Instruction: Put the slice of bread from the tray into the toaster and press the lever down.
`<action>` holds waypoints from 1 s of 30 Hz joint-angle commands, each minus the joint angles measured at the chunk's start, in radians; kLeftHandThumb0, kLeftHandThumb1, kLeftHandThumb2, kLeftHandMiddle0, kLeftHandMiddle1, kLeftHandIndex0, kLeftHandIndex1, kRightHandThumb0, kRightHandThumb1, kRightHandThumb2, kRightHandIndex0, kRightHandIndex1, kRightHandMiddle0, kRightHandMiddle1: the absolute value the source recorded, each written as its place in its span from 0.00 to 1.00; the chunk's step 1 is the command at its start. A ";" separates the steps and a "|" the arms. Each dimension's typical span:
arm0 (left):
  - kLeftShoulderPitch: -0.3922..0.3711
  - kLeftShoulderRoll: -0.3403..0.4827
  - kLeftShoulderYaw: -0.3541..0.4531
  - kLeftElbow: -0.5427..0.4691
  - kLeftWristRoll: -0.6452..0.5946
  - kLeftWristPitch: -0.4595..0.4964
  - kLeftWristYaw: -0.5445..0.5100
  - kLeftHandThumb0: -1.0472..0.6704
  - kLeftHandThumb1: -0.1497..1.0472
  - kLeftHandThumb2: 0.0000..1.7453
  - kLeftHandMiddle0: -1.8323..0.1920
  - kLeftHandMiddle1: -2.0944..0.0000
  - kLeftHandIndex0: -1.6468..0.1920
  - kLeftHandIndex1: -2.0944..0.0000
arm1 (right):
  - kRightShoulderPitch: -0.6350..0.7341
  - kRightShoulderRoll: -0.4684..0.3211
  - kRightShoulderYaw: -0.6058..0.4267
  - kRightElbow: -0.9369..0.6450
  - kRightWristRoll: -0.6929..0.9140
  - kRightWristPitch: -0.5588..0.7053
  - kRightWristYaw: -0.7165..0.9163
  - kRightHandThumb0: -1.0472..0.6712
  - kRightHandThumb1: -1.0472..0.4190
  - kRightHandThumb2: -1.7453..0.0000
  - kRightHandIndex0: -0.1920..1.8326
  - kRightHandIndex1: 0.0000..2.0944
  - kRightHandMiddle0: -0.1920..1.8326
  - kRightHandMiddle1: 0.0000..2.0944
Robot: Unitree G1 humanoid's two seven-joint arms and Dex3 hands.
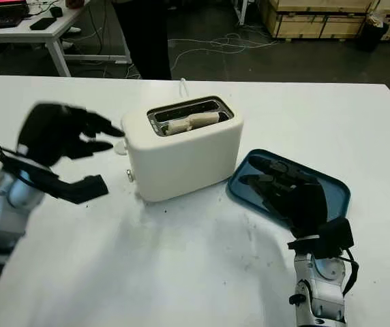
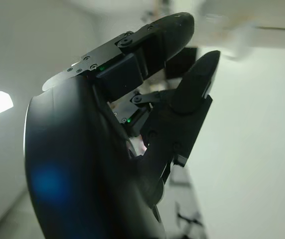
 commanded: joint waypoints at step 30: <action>-0.133 0.112 -0.036 0.226 0.047 -0.133 -0.224 0.40 0.65 0.00 0.40 0.62 0.16 0.99 | -0.001 -0.009 -0.002 -0.025 0.027 0.047 0.008 0.48 0.09 0.99 0.49 0.35 0.62 0.00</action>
